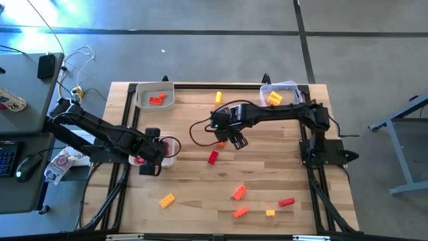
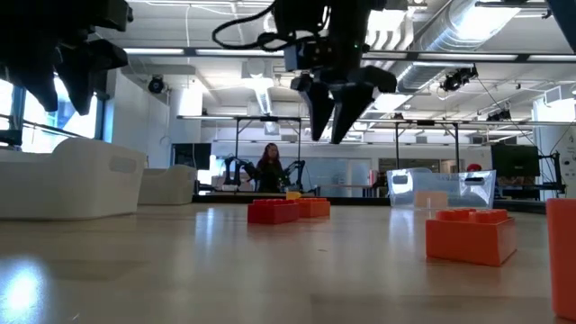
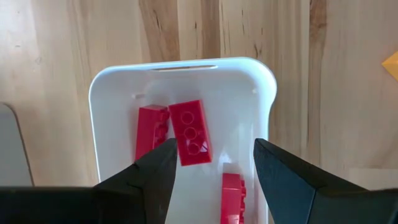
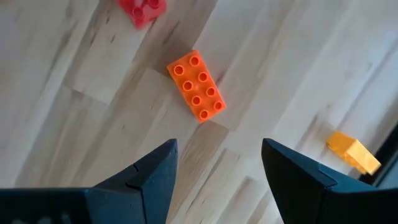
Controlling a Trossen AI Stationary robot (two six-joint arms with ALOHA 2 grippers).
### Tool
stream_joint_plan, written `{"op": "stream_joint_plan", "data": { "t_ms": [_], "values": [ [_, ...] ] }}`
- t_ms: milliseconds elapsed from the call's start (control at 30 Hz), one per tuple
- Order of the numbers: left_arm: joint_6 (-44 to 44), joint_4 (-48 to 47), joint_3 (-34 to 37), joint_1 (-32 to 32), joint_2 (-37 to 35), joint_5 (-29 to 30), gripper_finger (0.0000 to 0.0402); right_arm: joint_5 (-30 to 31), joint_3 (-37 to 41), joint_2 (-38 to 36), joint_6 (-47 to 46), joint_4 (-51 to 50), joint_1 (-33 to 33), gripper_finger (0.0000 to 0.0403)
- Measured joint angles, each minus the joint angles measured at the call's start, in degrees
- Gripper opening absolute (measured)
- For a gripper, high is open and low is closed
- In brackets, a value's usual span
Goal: Sort & place blocks by color
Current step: Put the orange game piece into the gray bin
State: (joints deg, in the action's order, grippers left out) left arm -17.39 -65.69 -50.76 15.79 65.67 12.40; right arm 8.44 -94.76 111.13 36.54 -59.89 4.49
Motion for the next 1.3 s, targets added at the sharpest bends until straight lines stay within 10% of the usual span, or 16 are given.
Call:
{"op": "stream_joint_plan", "data": {
  "t_ms": [1300],
  "values": [
    [0.0, 3.0, 0.0, 0.0, 0.0, 0.2, 0.0200, 4.1, 0.0, 13.9, 16.1, 7.6, -2.0, 0.0220]
  ]
}}
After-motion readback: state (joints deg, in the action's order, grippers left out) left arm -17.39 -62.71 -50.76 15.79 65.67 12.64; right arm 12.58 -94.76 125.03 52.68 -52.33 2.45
